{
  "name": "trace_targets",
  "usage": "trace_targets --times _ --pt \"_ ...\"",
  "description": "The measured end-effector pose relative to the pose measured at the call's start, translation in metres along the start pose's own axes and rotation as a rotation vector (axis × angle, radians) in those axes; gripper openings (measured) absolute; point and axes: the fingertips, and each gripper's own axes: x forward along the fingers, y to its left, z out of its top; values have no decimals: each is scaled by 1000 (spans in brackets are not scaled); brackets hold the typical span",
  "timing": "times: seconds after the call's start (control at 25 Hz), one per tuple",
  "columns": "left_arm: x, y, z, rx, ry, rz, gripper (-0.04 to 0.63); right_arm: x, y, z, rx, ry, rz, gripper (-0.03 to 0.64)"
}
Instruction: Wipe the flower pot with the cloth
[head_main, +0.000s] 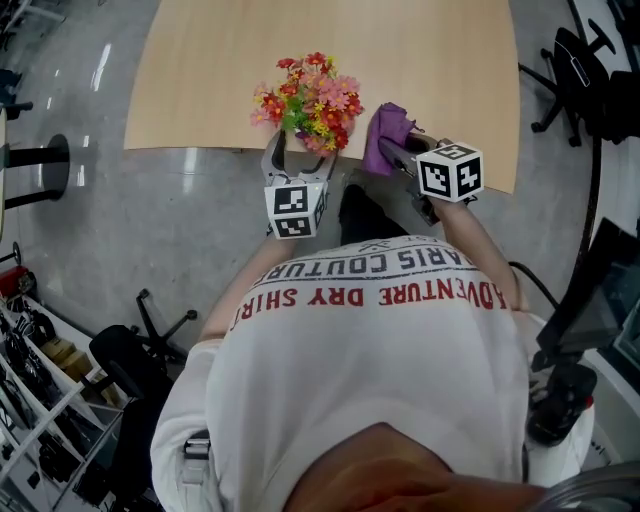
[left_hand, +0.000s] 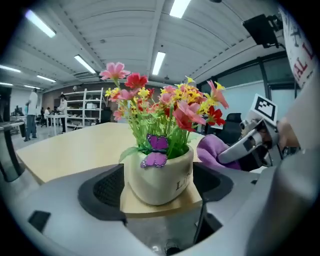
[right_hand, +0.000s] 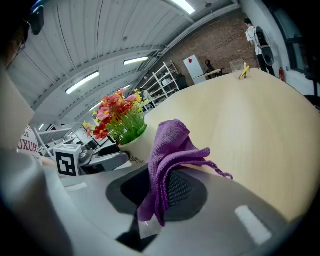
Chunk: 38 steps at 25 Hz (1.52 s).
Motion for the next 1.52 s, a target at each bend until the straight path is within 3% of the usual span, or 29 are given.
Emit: trace_targets --times 0.28,0.6,0.72,1.04,1.24,1.52 --pt "-14 -6 6 18 31 131 420 -26 34 -7 0 -52 -15 44" --pt "-11 -6 7 33 26 111 420 -28 34 -3 -3 -79 -9 44" --pt "-8 -6 6 63 22 52 419 -26 31 1 3 -78 8 44" --pt "22 -7 1 183 37 -210 419 -5 -8 24 33 -67 79 44" --pt "17 2 6 241 72 -340 419 7 8 49 32 -70 171 44" --pt "9 7 10 277 90 -422 419 18 41 63 -1 -51 277 44"
